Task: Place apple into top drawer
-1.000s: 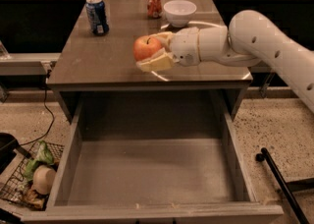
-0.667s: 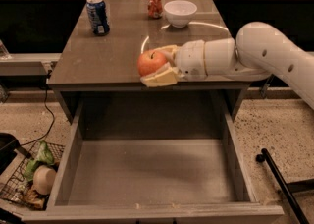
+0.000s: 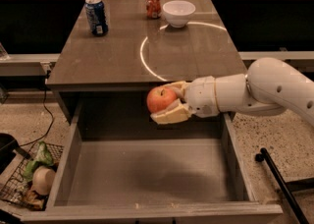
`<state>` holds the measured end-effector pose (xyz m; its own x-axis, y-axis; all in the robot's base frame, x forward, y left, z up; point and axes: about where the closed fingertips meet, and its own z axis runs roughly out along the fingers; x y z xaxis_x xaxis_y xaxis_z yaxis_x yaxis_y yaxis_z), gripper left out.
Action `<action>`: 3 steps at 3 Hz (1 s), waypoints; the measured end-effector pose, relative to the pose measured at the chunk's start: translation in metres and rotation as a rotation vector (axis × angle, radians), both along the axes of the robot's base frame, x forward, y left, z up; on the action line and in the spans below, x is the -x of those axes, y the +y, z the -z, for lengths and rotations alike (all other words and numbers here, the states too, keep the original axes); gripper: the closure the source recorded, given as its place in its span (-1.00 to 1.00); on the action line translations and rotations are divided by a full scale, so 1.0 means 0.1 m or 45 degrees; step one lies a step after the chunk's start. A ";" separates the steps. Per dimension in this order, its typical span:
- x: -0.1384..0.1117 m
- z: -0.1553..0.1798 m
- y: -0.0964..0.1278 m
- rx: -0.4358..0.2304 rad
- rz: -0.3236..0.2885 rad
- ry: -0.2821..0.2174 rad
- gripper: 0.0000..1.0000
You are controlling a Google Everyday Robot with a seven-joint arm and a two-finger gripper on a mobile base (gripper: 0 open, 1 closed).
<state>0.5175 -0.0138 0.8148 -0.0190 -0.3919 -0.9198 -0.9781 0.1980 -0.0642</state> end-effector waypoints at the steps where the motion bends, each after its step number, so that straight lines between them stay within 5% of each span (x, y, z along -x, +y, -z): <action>1: 0.25 0.28 -0.13 0.020 -0.006 0.056 1.00; 3: 0.32 0.59 -0.04 -0.006 0.009 0.083 1.00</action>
Offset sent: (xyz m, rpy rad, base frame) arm -0.0214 -0.0115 -0.0236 -0.0134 0.0364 0.0046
